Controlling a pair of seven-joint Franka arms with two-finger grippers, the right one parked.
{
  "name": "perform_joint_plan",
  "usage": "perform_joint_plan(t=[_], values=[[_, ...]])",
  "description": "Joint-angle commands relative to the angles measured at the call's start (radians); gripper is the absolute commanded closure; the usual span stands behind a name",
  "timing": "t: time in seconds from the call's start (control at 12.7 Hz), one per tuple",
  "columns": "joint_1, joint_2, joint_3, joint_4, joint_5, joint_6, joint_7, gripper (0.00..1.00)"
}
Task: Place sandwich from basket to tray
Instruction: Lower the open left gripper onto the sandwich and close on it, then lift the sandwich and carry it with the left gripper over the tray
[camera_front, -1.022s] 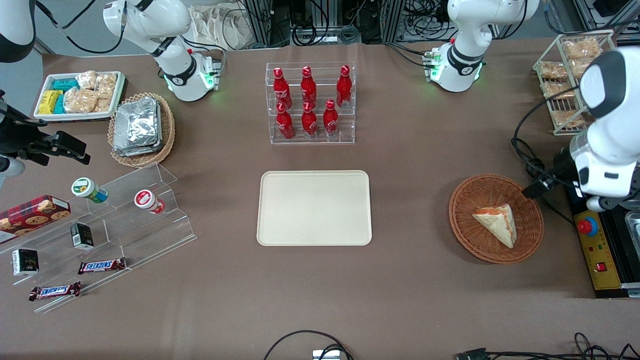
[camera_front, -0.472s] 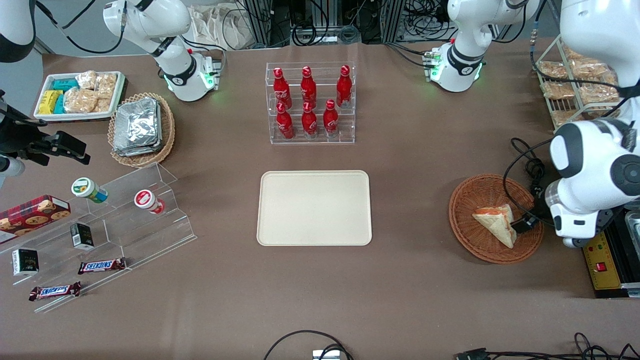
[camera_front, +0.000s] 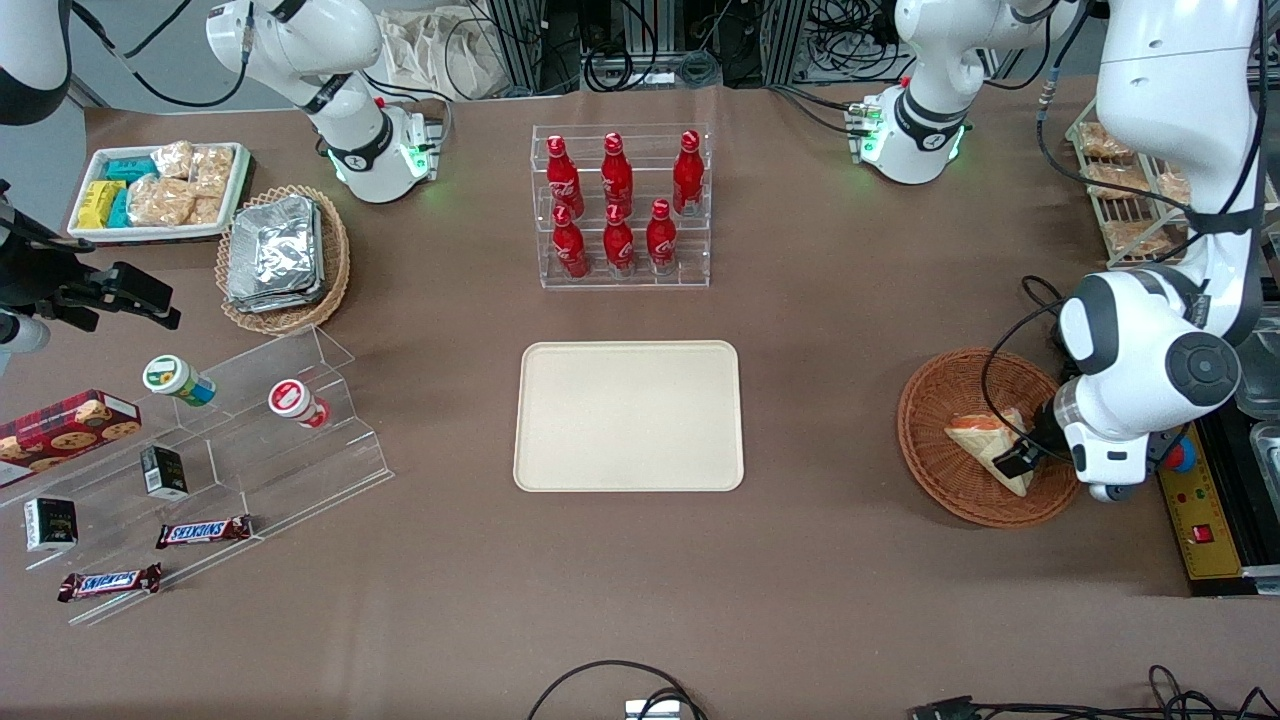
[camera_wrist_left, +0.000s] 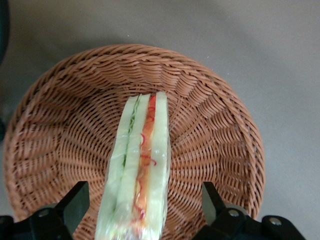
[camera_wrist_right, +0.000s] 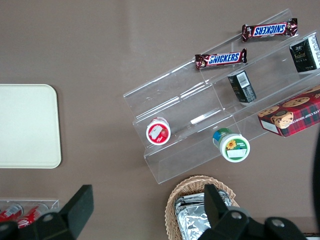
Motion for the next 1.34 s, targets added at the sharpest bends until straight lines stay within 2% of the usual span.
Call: perform_joint_plan(t=[0.0, 0.08, 0.31, 0.39, 0.47, 0.55, 0.94, 1.02, 1.26], values=[[-0.002, 0.025, 0.000, -0.031, -0.052, 0.055, -0.014, 0.01], [-0.004, 0.036, 0.000, -0.034, -0.064, 0.053, -0.014, 0.03], [-0.004, 0.043, -0.002, -0.034, -0.064, 0.050, -0.011, 0.36], [-0.004, 0.040, -0.002, -0.031, -0.064, 0.042, -0.008, 0.56], [-0.004, 0.033, -0.002, -0.030, -0.063, 0.038, 0.005, 0.87], [-0.005, 0.025, -0.003, -0.028, -0.058, 0.023, 0.008, 1.00], [-0.022, -0.093, -0.026, 0.001, -0.046, -0.074, 0.199, 1.00], [-0.041, -0.122, -0.029, 0.038, -0.037, -0.138, 0.260, 1.00], [-0.103, -0.165, -0.039, 0.224, 0.055, -0.417, 0.451, 1.00]])
